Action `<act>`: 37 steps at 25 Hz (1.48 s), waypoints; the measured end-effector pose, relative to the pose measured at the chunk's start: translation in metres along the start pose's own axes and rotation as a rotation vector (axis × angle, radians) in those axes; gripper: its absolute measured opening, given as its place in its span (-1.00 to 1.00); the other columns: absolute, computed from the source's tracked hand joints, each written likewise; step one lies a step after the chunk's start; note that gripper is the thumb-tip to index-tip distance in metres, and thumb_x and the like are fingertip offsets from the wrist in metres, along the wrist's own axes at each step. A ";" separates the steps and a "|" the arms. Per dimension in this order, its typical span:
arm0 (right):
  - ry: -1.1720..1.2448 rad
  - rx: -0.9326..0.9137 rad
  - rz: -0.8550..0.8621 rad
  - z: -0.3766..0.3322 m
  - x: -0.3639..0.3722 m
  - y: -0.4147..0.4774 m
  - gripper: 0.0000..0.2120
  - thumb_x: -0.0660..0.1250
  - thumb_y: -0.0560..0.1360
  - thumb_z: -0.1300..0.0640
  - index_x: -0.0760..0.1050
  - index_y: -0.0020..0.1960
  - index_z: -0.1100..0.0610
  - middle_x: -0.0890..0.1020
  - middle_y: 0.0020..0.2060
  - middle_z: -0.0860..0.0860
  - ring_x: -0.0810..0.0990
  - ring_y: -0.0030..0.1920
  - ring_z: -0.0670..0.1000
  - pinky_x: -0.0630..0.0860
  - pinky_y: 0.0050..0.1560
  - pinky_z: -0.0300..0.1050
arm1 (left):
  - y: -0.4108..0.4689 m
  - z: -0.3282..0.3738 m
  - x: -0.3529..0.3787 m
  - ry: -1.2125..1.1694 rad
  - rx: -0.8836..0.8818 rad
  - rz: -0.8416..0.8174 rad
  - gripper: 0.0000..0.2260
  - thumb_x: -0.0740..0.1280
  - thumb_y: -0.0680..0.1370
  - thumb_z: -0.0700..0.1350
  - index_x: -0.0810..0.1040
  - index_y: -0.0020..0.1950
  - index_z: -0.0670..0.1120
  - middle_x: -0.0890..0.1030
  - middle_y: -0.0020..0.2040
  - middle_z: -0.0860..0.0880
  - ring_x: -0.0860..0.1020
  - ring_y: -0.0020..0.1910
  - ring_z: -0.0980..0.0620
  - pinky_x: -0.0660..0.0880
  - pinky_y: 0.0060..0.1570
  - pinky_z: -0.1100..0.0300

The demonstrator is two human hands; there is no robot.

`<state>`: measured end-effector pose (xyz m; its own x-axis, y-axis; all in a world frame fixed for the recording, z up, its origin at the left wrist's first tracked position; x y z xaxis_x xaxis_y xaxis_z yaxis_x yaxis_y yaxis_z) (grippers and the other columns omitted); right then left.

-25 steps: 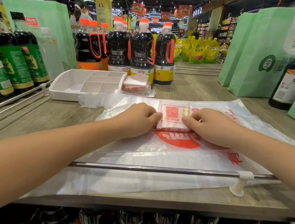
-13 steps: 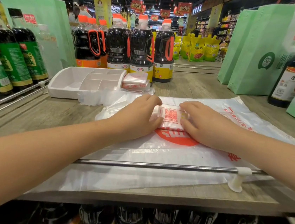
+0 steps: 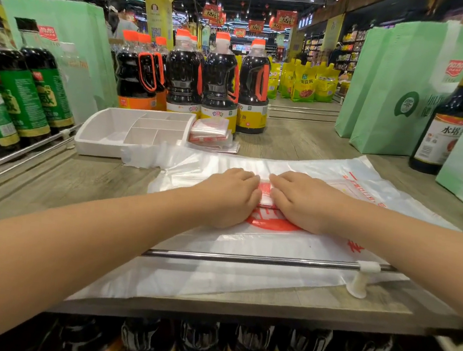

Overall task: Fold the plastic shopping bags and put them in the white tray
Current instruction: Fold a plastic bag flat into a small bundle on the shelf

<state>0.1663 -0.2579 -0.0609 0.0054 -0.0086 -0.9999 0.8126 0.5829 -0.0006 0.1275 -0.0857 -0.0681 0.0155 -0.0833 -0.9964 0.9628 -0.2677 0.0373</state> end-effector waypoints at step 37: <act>0.216 0.028 0.067 -0.004 -0.008 -0.021 -0.62 0.08 0.64 -0.16 0.51 0.13 0.09 0.60 0.13 0.01 0.54 0.15 0.08 0.44 0.20 0.02 | -0.019 -0.010 -0.009 -0.034 -0.026 -0.133 -0.40 -0.08 0.67 0.26 -0.02 0.64 0.01 -0.03 0.64 0.05 -0.04 0.61 0.01 -0.08 0.55 -0.03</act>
<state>0.1465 -0.2666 -0.0531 -0.0627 0.2050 -0.9768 0.8304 0.5536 0.0628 0.1120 -0.0702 -0.0602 -0.1219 -0.0812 -0.9892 0.9624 -0.2536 -0.0978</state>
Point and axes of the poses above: each hand's wrist, its own y-axis towards the middle knuckle, its own x-axis out of the palm, z = x × y, the point moved 1 cm from there along y, towards the middle knuckle
